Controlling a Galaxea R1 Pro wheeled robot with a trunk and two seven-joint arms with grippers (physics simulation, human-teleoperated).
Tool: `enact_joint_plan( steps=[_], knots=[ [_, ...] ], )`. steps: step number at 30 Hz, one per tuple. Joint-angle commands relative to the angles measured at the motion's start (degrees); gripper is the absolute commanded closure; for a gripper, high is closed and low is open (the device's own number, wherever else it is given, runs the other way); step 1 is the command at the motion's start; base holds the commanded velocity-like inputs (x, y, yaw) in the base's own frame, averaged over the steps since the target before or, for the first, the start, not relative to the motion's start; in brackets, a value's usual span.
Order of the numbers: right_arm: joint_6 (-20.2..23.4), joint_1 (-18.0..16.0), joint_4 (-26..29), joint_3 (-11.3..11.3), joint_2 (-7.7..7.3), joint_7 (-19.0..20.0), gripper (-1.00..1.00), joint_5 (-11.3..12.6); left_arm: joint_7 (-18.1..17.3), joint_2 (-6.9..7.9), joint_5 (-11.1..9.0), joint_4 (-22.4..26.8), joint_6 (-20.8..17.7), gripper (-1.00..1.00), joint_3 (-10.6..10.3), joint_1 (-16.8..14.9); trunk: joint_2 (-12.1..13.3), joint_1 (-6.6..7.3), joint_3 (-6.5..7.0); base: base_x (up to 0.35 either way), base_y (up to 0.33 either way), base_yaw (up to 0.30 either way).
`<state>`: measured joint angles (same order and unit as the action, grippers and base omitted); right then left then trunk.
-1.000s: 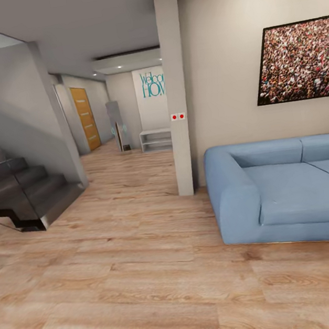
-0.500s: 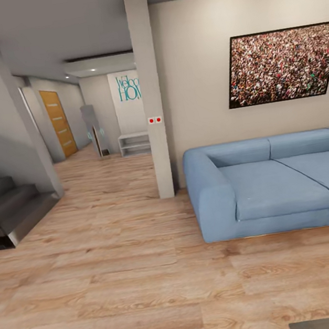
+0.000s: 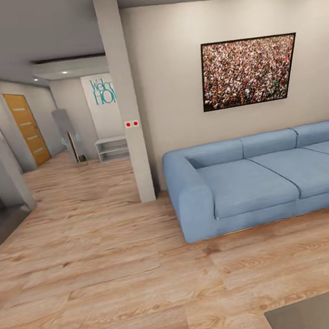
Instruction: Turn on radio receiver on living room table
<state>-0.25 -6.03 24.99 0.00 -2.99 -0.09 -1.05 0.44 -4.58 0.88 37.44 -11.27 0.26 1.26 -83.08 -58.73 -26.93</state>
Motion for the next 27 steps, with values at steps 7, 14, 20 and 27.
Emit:
enact_joint_plan(
  steps=[7, 14, 20, 27],
  knots=[
    [0.02, 0.02, 0.03, 0.00, 0.00, 0.00, -1.00, 0.00, 0.00, 0.01, 0.00, 0.00, 0.00, -1.00, 0.00, 0.00, 0.00, 0.00, 0.00, 0.000, 0.000, -0.278],
    [0.00, -0.01, 0.00, 0.00, 0.00, 0.00, -1.00, 0.00, 0.00, 0.01, -0.01, 0.00, 0.00, -1.00, 0.00, -0.01, 0.00, 0.00, 0.00, 0.000, 0.000, -0.278],
    [-0.02, -0.01, 0.01, 0.00, 0.00, 0.00, -1.00, 0.00, 0.00, 0.01, -0.01, 0.00, -0.02, -1.00, 0.00, 0.00, 0.00, 0.00, 0.00, 0.000, 0.000, -0.278],
    [-0.02, 0.00, 0.00, 0.00, 0.00, 0.00, -1.00, 0.00, 0.00, 0.01, 0.00, 0.00, 0.02, -1.00, 0.00, 0.01, 0.00, 0.00, 0.00, 0.000, 0.000, -0.278]
  ],
)
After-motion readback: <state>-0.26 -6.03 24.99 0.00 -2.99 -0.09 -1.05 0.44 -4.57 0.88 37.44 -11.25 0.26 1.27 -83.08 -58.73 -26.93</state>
